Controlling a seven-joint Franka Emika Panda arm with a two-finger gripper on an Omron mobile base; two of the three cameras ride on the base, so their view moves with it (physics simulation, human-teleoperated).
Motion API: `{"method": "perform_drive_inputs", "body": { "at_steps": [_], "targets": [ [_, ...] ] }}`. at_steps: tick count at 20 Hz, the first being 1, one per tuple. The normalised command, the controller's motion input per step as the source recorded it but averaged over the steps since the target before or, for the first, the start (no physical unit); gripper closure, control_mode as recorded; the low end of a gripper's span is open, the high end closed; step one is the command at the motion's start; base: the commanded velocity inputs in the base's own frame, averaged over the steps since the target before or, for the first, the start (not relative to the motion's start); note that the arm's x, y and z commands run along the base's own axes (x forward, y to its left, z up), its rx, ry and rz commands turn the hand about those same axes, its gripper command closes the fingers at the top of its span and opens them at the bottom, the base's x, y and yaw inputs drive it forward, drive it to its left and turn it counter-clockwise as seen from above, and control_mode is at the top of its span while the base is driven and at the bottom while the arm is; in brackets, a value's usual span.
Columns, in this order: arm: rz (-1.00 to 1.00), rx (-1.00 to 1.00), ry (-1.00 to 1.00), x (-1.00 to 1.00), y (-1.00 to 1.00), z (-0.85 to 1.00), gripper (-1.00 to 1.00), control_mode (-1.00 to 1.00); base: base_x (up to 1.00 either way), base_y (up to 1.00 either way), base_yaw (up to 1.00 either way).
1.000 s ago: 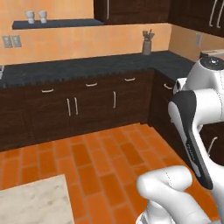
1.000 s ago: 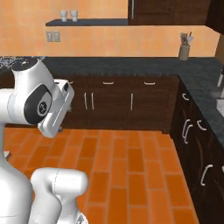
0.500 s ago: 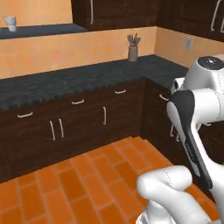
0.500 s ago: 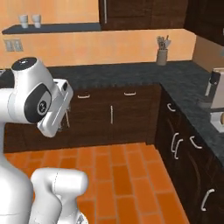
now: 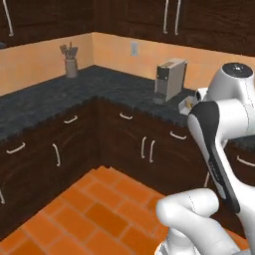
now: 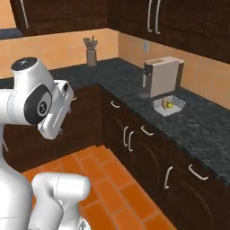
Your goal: Take the meat container that has the fish and place it on the second highest rack of the freezer. Then take the vegetable container that has the sweet potato and cucumber and place it on the highest rack of the freezer.
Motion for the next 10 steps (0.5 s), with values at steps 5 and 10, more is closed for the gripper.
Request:
{"method": "perform_drive_inputs", "body": {
  "at_steps": [5,10],
  "targets": [
    [0.0,0.0,0.0,0.0,0.0,0.0,-1.0,1.0,0.32,0.48,-0.83],
    [0.0,0.0,0.0,0.0,0.0,0.0,-1.0,1.0,0.74,0.8,-0.67]
  ]
}}
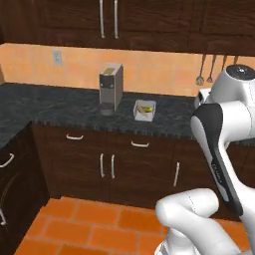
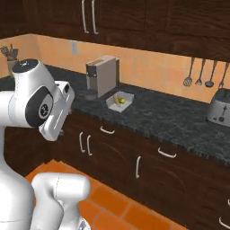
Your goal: Take the meat container that has the fish and place it on the second highest rack of the freezer. Then take the vegetable container that has the sweet potato and cucumber and place it on the highest rack of the freezer.
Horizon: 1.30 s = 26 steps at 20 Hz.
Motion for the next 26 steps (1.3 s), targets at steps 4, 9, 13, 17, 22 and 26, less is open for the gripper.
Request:
{"method": "perform_drive_inputs", "body": {
  "at_steps": [4,9,13,17,22,26],
  "targets": [
    [0.0,0.0,0.0,0.0,0.0,0.0,-1.0,1.0,0.86,1.0,-0.56],
    [0.0,0.0,0.0,0.0,0.0,0.0,-1.0,1.0,0.78,0.95,-0.5],
    [0.0,0.0,0.0,0.0,0.0,0.0,-1.0,1.0,0.54,0.7,-0.2],
    [0.0,0.0,0.0,0.0,0.0,0.0,-1.0,1.0,0.52,0.27,-0.01],
    [0.0,0.0,0.0,0.0,0.0,0.0,-1.0,1.0,0.61,0.06,-0.28],
    [0.0,0.0,0.0,0.0,0.0,0.0,-1.0,1.0,0.44,0.26,-0.22]
  ]
}}
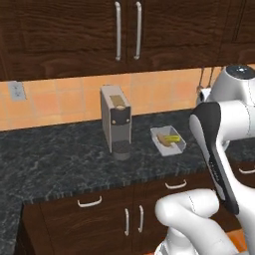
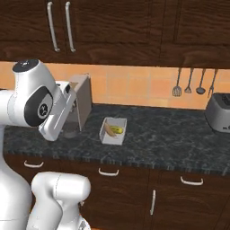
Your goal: Take the meat container that has the fish and place it on the second highest rack of the freezer. Then take the vegetable container that has the sweet potato and cucumber and place it on the highest rack of the freezer.
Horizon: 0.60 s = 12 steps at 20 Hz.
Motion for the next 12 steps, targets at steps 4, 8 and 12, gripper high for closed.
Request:
{"method": "perform_drive_inputs", "body": {
  "at_steps": [4,8,12],
  "targets": [
    [0.0,0.0,0.0,0.0,0.0,0.0,-1.0,1.0,0.56,0.07,0.0],
    [0.0,0.0,0.0,0.0,0.0,0.0,-1.0,1.0,0.2,-0.05,0.04],
    [0.12,0.08,0.0,0.24,-0.79,-0.54,-1.0,-1.0,0.0,0.0,0.0]
  ]
}}
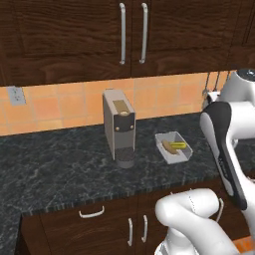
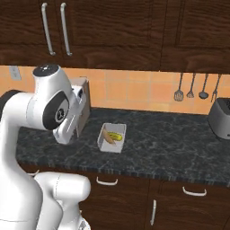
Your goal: Take the meat container that has the fish and place it on the second highest rack of the freezer. Then take the vegetable container that has the sweet potato and cucumber and place it on the highest rack of the freezer.
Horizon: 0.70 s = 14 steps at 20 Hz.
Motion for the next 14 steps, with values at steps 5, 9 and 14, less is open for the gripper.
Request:
{"method": "perform_drive_inputs", "body": {
  "at_steps": [5,9,14],
  "targets": [
    [0.16,0.1,0.05,0.48,-0.95,-0.59,-1.0,-1.0,0.0,0.0,0.0],
    [0.22,0.06,0.11,0.69,-0.6,-0.71,-1.0,-1.0,0.0,0.0,0.0],
    [0.07,0.02,0.29,0.72,0.02,-0.45,-1.0,-1.0,0.0,0.0,0.0]
  ]
}}
